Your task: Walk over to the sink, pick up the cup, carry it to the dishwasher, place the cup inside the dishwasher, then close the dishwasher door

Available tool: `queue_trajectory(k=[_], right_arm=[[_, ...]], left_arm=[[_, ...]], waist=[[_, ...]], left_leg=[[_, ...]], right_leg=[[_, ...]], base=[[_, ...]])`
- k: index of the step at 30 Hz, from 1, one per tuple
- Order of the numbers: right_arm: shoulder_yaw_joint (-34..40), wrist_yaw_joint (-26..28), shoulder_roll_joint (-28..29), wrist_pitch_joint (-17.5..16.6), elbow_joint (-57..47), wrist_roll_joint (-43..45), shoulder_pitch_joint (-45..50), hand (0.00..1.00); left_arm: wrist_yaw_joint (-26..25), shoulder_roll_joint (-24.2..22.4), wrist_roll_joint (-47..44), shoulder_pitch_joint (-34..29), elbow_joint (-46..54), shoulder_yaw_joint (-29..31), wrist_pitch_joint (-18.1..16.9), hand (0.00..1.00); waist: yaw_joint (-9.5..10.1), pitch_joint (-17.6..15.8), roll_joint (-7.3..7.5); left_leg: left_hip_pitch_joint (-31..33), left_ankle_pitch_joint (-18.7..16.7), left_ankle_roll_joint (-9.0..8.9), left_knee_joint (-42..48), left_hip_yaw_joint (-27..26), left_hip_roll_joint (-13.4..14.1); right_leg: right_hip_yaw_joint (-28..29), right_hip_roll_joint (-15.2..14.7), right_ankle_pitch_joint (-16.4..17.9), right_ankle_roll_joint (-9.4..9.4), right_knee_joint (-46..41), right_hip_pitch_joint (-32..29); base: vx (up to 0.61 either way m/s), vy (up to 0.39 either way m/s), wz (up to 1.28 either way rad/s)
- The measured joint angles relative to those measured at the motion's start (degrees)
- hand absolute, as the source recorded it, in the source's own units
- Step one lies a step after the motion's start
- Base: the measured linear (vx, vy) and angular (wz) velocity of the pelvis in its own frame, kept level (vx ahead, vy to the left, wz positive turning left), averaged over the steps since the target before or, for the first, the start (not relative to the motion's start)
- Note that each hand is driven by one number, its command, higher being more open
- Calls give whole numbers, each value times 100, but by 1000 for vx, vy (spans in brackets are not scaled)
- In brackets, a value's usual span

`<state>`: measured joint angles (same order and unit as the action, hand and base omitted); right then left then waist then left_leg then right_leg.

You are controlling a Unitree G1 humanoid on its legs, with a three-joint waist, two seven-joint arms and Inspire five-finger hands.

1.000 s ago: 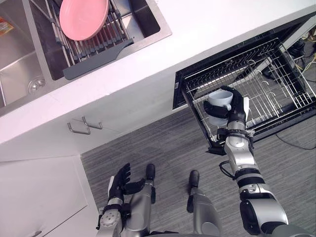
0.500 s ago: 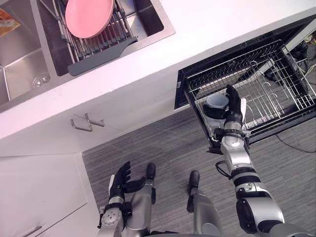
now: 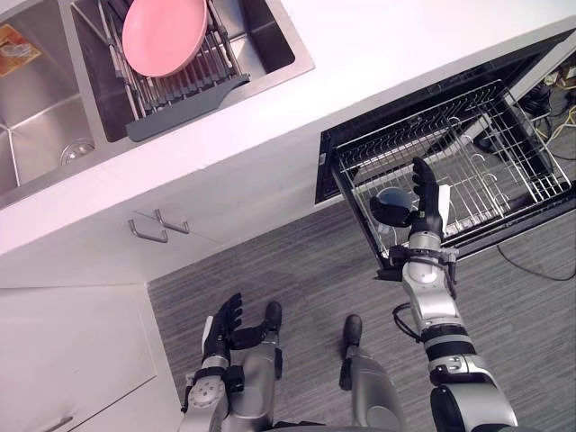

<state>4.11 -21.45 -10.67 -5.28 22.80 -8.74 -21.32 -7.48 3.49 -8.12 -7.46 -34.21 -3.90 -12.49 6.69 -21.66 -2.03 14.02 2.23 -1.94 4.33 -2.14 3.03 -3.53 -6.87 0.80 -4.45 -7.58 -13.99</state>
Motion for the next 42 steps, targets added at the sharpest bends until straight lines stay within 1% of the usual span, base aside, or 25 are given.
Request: queue_trajectory(k=[2, 4, 6, 7, 8, 10, 12, 16, 18, 19, 21, 24, 27, 29, 32, 33, 34, 35, 37, 38, 39, 40, 41, 42], right_arm=[[0, -9, 103, 3, -349, -31, 232, 90], [-4, -27, 227, 4, -816, -44, 559, 90], [-12, -26, 375, 0, -1290, -45, 950, 90], [-15, -23, 481, -3, -1535, -44, 1167, 90], [-13, -22, 530, -8, -1647, -43, 1273, 90], [-16, 2, 688, -97, -1982, -41, 1698, 90], [-18, 57, 791, -155, -2160, -38, 1995, 90], [-138, 207, 915, -269, -2385, -36, 2492, 90], [-234, 356, 959, -292, -2424, -25, 2709, 90], [-238, 397, 982, -293, -2444, -24, 2744, 90], [-244, 542, 1057, -309, -2609, 9, 2948, 90], [-245, 620, 1074, -440, -2712, 23, 3102, 90], [-306, 680, 1078, -462, -2780, 32, 3111, 90], [-332, 712, 1079, -491, -2873, 35, 3144, 90], [-334, 720, 1078, -553, -3085, 35, 3247, 90], [-338, 705, 1077, -556, -3148, 35, 3268, 90], [-335, 682, 1075, -556, -3240, 34, 3270, 90], [-323, 661, 1078, -558, -3301, 34, 3269, 90], [-274, 525, 904, -638, -3485, 13, 3148, 90], [-269, 510, 828, -633, -3478, 7, 3060, 90], [-262, 509, 712, -630, -3466, -4, 2948, 90], [-319, 513, 701, -625, -3462, -67, 2812, 90], [-383, 519, 712, -626, -3462, -147, 2712, 90], [-454, 532, 711, -626, -3463, -217, 2612, 90]], left_arm=[[-1, 8, 21, 3, -17, 5, 25, 90], [-1, 32, 30, 2, -51, 14, 62, 90], [5, 83, 37, 2, -138, 45, 101, 90], [15, 100, 80, 3, -217, 129, 136, 90], [14, 108, 107, 4, -241, 145, 153, 90], [30, 153, 154, 5, -355, 174, 211, 90], [35, 155, 201, 7, -493, 234, 239, 90], [44, 145, 258, 10, -785, 305, 285, 90], [87, 93, 259, 0, -954, 357, 338, 90], [105, 92, 260, 0, -990, 358, 338, 90], [159, 90, 300, -15, -1145, 360, 341, 90], [187, 106, 369, -67, -1305, 362, 345, 90], [229, 154, 370, -100, -1451, 363, 350, 90], [259, 177, 374, -105, -1539, 358, 349, 90], [257, 181, 373, -98, -1516, 369, 340, 90], [260, 169, 382, -96, -1504, 416, 338, 90], [256, 134, 384, -94, -1496, 511, 332, 90], [253, 127, 385, -85, -1500, 538, 330, 90], [242, 148, 474, -4, -1534, 570, 333, 90], [233, 127, 473, 2, -1526, 570, 332, 90], [231, 105, 472, 19, -1511, 569, 332, 90], [225, 113, 477, 23, -1480, 558, 312, 90], [232, 128, 477, 25, -1478, 556, 295, 90], [238, 141, 478, 29, -1478, 555, 289, 90]], waist=[[-8, 12, 22], [-46, 54, 88], [-109, 148, 211], [-156, 219, 302], [-182, 245, 347], [-265, 374, 499], [-298, 541, 565], [-338, 855, 551], [-352, 1102, 527], [-355, 1129, 513], [-359, 1288, 458], [-367, 1489, 423], [-431, 1502, 423], [-436, 1502, 424], [-430, 1499, 421], [-425, 1497, 420], [-398, 1494, 417], [-396, 1492, 412], [-413, 1454, 402], [-394, 1438, 355], [-336, 1408, 328], [-284, 1398, 360], [-279, 1388, 378], [-282, 1377, 396]], left_leg=[[-70, 10, 0, -46, 0, 2], [-163, 12, 2, -120, -1, 3], [-268, 12, 3, -201, -7, 4], [-332, 9, 1, -234, -9, 4], [-375, 8, -1, -258, -11, 4], [-549, -15, -18, -325, -14, 0], [-653, -17, -20, -386, -19, -4], [-866, -30, -35, -438, 4, -12], [-923, -31, -37, -445, 31, -10], [-952, -31, -37, -446, 42, -9], [-1047, -28, -36, -465, 76, -12], [-1083, -15, -34, -505, 96, -11], [-1180, -3, -36, -516, 159, -11], [-1113, -39, -45, -385, 264, -12], [-786, -190, -64, 80, 573, -43], [-660, -236, -78, 236, 729, -70], [-545, -401, 21, 324, 722, -54], [-490, -434, 112, 355, 496, 32], [-273, -413, 151, 621, -736, 479], [-233, -384, 165, 712, -956, 582], [-218, -348, 91, 762, -1015, 594], [-235, -379, 64, 781, -1036, 519], [-235, -437, 52, 818, -1048, 464], [-219, -535, 85, 921, -1056, 395]], right_leg=[[-7, 4, 0, 0, 39, 70], [-15, 8, 1, -1, 89, 151], [-22, 13, 2, -3, 167, 255], [-27, 15, 4, -5, 221, 319], [-30, 16, 4, -5, 253, 366], [-41, 14, 17, -5, 329, 549], [-48, 13, 20, -7, 393, 652], [-114, 3, 42, -27, 473, 898], [-148, 5, 56, -31, 475, 964], [-157, 6, 56, -31, 479, 1000], [-180, 3, 62, -34, 494, 1107], [-186, 6, 60, -35, 506, 1136], [-262, 12, 58, -36, 553, 1283], [-314, 9, 60, -34, 556, 1323], [-651, 7, 98, -14, 553, 1406], [-854, -4, 144, -4, 528, 1472], [-1072, -44, 186, 6, 483, 1508], [-1178, -45, 191, 2, 482, 1532], [-1596, -163, 262, -46, 468, 1581], [-1647, -166, 302, -73, 433, 1588], [-1671, -184, 370, -98, 355, 1596], [-1652, -274, 404, -121, 313, 1598], [-1636, -334, 424, -152, 284, 1597], [-1629, -431, 487, -213, 206, 1596]], base=[[0, 0, 0], [17, -3, 0], [47, -4, -1], [59, -3, -1], [66, -4, 0], [60, -2, 0], [40, 0, 1], [4, -4, 2], [-19, -17, 6], [-34, -13, 7], [-54, -13, 7], [-26, -7, 3], [-23, -14, 9], [-16, -11, 24], [-25, -22, 58], [-49, -9, 75], [-60, 3, 79], [-66, -27, 96], [-50, 10, 100], [-19, 83, 57], [10, 98, 20], [30, 95, 9], [72, 142, 1], [74, 117, 4]])
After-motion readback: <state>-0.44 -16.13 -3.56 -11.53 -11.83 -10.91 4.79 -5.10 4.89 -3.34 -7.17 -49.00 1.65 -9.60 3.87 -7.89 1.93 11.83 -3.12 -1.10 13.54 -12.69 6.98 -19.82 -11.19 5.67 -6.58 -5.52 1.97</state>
